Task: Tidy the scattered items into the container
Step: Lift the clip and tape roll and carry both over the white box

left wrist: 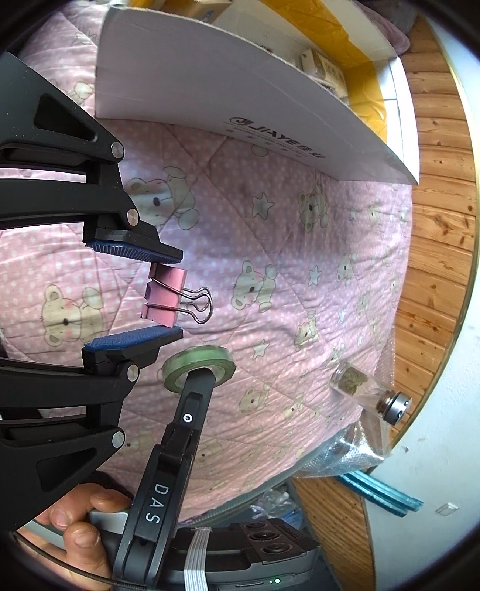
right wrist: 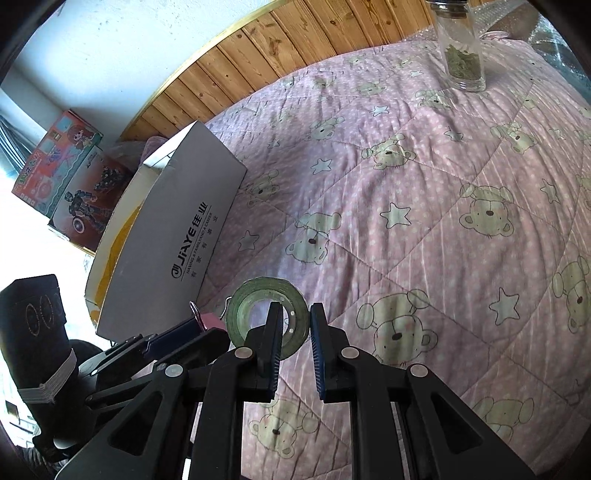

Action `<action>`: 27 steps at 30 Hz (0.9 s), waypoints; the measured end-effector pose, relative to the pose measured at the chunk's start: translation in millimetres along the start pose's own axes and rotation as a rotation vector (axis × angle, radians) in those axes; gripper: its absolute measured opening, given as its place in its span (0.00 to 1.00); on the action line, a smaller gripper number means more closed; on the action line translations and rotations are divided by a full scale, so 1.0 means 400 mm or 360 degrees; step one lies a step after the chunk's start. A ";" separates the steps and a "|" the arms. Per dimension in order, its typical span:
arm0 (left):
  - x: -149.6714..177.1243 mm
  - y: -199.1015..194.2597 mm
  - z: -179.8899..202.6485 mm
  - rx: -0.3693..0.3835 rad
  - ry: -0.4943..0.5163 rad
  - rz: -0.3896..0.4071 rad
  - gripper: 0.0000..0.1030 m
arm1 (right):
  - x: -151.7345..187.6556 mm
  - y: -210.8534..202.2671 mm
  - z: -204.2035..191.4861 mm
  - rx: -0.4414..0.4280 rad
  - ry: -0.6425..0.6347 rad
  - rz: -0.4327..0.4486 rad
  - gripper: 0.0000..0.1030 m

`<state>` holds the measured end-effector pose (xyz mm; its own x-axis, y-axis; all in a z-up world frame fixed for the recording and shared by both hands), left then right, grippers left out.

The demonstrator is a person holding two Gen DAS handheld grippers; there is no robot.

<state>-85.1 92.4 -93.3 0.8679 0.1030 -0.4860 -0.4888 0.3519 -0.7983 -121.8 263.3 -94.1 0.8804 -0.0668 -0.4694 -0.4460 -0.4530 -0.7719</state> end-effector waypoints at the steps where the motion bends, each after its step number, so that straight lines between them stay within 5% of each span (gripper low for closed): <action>1: 0.003 -0.007 0.000 0.0001 -0.0003 0.0006 0.35 | 0.006 -0.006 -0.003 -0.0004 0.0002 0.0002 0.15; 27: 0.013 -0.229 -0.080 0.0087 -0.0169 0.0213 0.35 | 0.050 -0.114 -0.210 -0.0163 -0.0195 0.0053 0.15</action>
<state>-38.5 30.9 -34.2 0.8011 0.2489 -0.5443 -0.5978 0.3782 -0.7069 -70.3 207.9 -32.3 0.8365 0.0229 -0.5476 -0.4503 -0.5408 -0.7105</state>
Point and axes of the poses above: each gripper's, at about its wrist camera, not at the fingertips, and y roughly the way its jaws point, z to its right, x to its underside, the point moved 4 cm from there along y, roughly the way its jaws point, and after that the axes turned 6 degrees about -y, right-handed, at the moved point
